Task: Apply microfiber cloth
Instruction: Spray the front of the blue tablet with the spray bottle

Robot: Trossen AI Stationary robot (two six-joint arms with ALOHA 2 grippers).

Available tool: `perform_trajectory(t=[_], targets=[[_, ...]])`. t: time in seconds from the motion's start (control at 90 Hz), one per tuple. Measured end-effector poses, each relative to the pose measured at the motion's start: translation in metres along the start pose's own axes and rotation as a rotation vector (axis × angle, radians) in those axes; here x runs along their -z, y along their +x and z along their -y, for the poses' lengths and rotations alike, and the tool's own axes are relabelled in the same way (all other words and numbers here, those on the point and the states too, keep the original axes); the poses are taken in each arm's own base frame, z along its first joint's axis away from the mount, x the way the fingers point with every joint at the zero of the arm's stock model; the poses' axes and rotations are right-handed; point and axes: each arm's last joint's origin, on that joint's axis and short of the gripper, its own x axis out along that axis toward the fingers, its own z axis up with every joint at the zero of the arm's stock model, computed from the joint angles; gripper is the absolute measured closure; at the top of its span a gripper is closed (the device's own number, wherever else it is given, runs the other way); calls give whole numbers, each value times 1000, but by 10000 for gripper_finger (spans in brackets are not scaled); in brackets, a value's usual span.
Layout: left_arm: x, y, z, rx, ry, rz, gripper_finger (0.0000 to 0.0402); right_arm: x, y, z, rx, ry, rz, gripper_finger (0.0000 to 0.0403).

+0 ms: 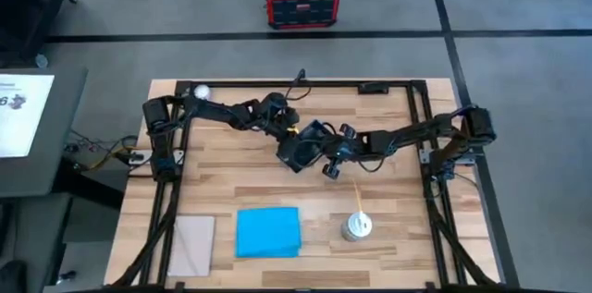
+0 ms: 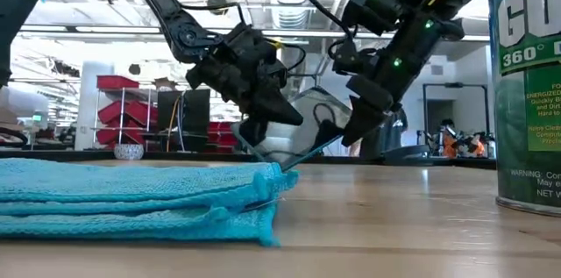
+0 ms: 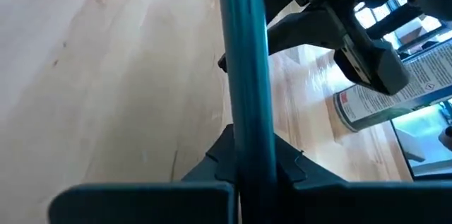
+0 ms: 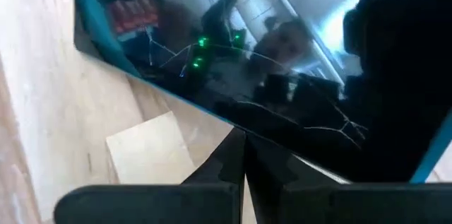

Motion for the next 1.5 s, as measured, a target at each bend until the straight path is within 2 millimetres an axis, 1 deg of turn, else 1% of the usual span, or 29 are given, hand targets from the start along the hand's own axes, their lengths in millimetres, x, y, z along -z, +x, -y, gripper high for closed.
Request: perform_trajectory(t=[0.533,0.856,1.056,1.122,1.244,1.356,1.5], targets=[[1,0,0,6,5,10,399,-4,3,11,26,-19,14,403],[1,1,0,9,24,17,399,-19,-3,17,49,-94,-33,403],[-2,1,0,9,71,48,399,-22,-6,18,63,-104,-35,403],[-5,2,2,0,109,76,399,-24,-10,20,77,-97,-16,403],[-12,-1,4,-20,185,145,399,-29,-24,24,110,-90,11,403],[-22,-7,11,-34,242,209,399,-36,-46,31,133,-74,79,403],[-35,-20,25,-27,319,279,400,-47,-80,34,133,-14,214,403]])
